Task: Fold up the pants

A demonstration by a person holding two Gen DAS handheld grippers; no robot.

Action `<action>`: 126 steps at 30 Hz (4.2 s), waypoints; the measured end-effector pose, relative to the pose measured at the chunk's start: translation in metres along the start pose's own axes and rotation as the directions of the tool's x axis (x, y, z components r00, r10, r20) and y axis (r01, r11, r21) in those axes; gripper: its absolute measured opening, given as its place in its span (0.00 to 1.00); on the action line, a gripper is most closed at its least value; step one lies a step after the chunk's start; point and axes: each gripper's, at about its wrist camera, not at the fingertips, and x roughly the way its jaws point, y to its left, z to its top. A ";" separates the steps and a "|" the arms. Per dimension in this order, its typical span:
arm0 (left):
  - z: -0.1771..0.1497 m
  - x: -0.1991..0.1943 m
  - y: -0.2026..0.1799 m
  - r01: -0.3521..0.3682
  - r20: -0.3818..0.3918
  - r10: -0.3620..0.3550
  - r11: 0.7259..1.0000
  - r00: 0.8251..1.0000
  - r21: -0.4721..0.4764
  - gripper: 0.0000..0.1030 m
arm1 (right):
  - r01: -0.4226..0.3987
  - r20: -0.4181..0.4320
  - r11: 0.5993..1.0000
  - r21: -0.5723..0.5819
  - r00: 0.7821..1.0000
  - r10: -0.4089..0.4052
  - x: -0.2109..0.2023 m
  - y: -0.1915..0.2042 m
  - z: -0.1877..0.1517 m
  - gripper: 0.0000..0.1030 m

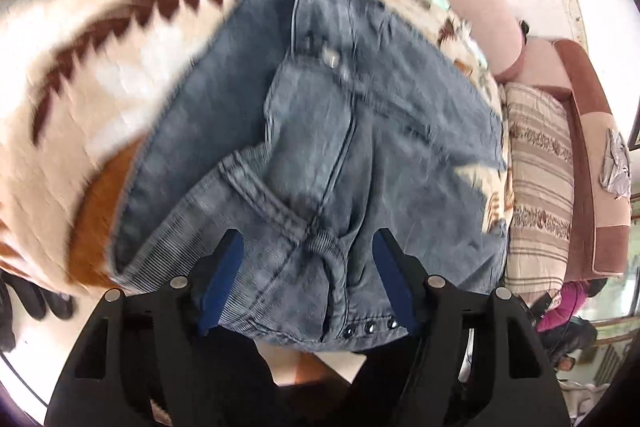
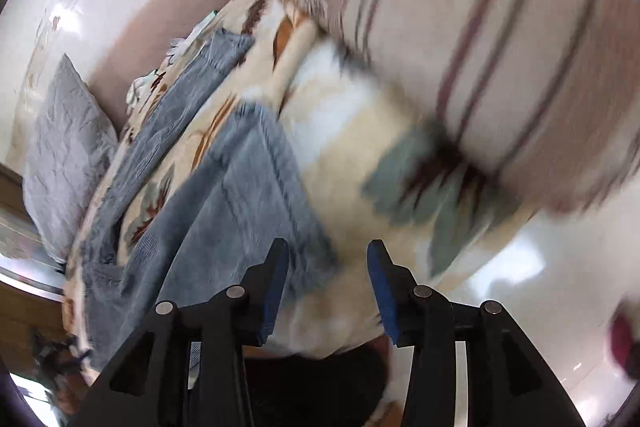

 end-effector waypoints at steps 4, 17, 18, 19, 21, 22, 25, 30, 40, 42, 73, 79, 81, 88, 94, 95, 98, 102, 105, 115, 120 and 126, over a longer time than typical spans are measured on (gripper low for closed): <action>-0.002 0.007 -0.008 -0.046 -0.009 0.046 0.999 0.999 0.011 0.61 | -0.096 -0.014 0.994 0.061 0.995 0.097 0.019 0.005 -0.009 0.16; 0.002 -0.007 -0.006 -0.083 0.025 0.081 0.994 0.996 0.069 0.61 | -0.016 -0.069 0.995 0.102 0.997 0.023 0.006 -0.029 -0.044 0.28; 0.003 -0.014 -0.005 -0.077 0.043 0.073 0.994 0.996 0.080 0.61 | -0.001 -0.049 0.997 0.078 0.999 0.004 -0.005 -0.024 -0.041 0.28; 0.006 -0.023 -0.005 -0.077 0.070 0.071 0.993 0.995 0.086 0.61 | 0.017 -0.022 0.999 0.050 1.000 -0.015 -0.014 -0.018 -0.036 0.28; 0.019 -0.037 -0.004 -0.088 0.126 0.077 0.993 0.989 0.084 0.62 | 0.048 0.088 0.998 -0.035 0.995 -0.045 -0.044 -0.003 -0.023 0.34; 0.027 -0.037 -0.005 -0.093 0.132 0.082 0.993 0.988 0.078 0.63 | 0.034 0.124 0.997 -0.063 0.992 -0.026 -0.052 0.005 -0.014 0.44; 0.053 -0.026 -0.006 -0.101 0.107 0.096 0.994 0.990 0.050 0.63 | -0.047 0.136 0.987 -0.155 0.988 0.069 -0.048 0.026 0.025 0.57; 0.065 -0.004 -0.013 -0.090 0.061 0.089 0.996 0.994 0.017 0.63 | -0.008 0.067 0.980 -0.198 0.998 0.022 0.015 0.050 0.074 0.57; 0.064 0.002 -0.027 -0.133 0.097 0.128 0.990 0.987 0.051 0.63 | 0.044 0.145 0.945 -0.324 0.989 0.004 0.012 0.074 0.083 0.05; 0.066 0.008 -0.027 -0.156 0.090 0.151 0.986 0.984 0.050 0.63 | 0.066 0.145 0.965 -0.256 0.989 -0.029 0.016 0.059 0.092 0.05; 0.086 0.003 -0.001 -0.120 0.022 0.119 0.991 0.993 0.063 0.75 | -0.360 -0.379 0.701 -0.616 0.915 0.136 0.131 0.312 -0.044 0.48; 0.084 0.020 -0.012 -0.063 -0.026 0.067 0.990 0.997 0.125 0.83 | -0.338 -0.363 0.732 -0.591 0.922 0.133 0.131 0.305 -0.039 0.56; 0.076 0.023 -0.015 0.029 -0.087 -0.017 0.990 0.996 0.141 0.83 | -0.339 -0.365 0.737 -0.585 0.921 0.134 0.130 0.302 -0.037 0.56; 0.066 0.022 -0.013 0.029 -0.091 -0.013 0.985 0.996 0.173 0.07 | -0.328 -0.366 0.738 -0.590 0.923 0.117 0.135 0.305 -0.041 0.56; 0.049 -0.026 -0.032 -0.023 0.080 0.003 0.968 0.997 0.248 0.05 | -0.301 -0.355 0.664 -0.684 0.933 0.058 0.139 0.324 -0.053 0.05; 0.049 -0.035 -0.033 -0.074 0.130 0.039 0.960 0.991 0.270 0.05 | -0.300 -0.339 0.649 -0.699 0.938 0.068 0.134 0.330 -0.052 0.05; 0.054 -0.010 -0.020 -0.185 0.079 0.170 0.948 0.982 0.260 0.06 | -0.293 -0.323 0.662 -0.690 0.943 0.081 0.139 0.336 -0.043 0.05; 0.058 0.007 -0.007 -0.188 0.042 0.184 0.964 0.982 0.187 0.08 | -0.231 -0.317 0.675 -0.700 0.948 -0.004 0.166 0.334 -0.050 0.12; 0.059 -0.018 -0.002 -0.136 0.065 0.126 0.975 0.990 0.174 0.21 | -0.265 -0.307 0.702 -0.661 0.949 0.070 0.142 0.327 -0.038 0.20; 0.064 -0.031 -0.033 -0.126 0.134 0.099 0.970 0.986 0.207 0.49 | 0.057 0.010 0.918 -0.393 0.998 -0.058 0.038 0.143 0.061 0.43; 0.062 -0.004 -0.050 -0.132 0.080 0.117 0.968 0.990 0.213 0.49 | 0.128 0.012 0.962 -0.240 0.992 -0.129 0.040 0.068 0.074 0.44; 0.055 0.003 -0.067 -0.195 0.086 0.180 0.952 0.980 0.235 0.49 | 0.194 0.075 0.909 -0.368 0.981 -0.179 0.054 0.086 0.067 0.00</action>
